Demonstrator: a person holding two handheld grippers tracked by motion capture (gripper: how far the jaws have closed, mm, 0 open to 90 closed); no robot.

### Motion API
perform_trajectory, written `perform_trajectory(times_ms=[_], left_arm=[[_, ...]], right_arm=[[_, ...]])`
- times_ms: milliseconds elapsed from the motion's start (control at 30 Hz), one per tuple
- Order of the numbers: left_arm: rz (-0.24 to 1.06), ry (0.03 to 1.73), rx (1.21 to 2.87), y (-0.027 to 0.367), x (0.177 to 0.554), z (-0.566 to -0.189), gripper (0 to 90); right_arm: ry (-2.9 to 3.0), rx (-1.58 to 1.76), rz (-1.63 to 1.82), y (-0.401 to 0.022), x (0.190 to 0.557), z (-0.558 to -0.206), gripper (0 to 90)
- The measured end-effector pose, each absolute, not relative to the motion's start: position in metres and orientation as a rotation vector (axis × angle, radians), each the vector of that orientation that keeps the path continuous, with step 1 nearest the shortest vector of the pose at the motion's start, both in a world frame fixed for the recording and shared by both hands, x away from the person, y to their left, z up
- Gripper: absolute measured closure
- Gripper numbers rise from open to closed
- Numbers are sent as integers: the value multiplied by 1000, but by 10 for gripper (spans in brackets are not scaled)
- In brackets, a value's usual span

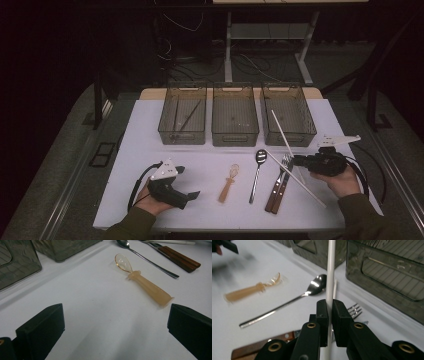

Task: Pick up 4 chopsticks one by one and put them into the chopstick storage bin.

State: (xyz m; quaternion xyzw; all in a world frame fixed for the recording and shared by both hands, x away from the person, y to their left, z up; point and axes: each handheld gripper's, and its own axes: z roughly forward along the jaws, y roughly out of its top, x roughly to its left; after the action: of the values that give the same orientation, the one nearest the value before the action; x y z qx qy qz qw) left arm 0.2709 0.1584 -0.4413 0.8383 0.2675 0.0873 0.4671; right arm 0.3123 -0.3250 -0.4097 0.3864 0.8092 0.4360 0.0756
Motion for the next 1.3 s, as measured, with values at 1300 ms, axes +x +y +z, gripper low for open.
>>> perform_trajectory(times_ms=[1300], left_arm=[[213, 670, 2023, 160, 272, -441, 0]], right_arm=[[2310, 1030, 1543, -235, 353, -363, 843]])
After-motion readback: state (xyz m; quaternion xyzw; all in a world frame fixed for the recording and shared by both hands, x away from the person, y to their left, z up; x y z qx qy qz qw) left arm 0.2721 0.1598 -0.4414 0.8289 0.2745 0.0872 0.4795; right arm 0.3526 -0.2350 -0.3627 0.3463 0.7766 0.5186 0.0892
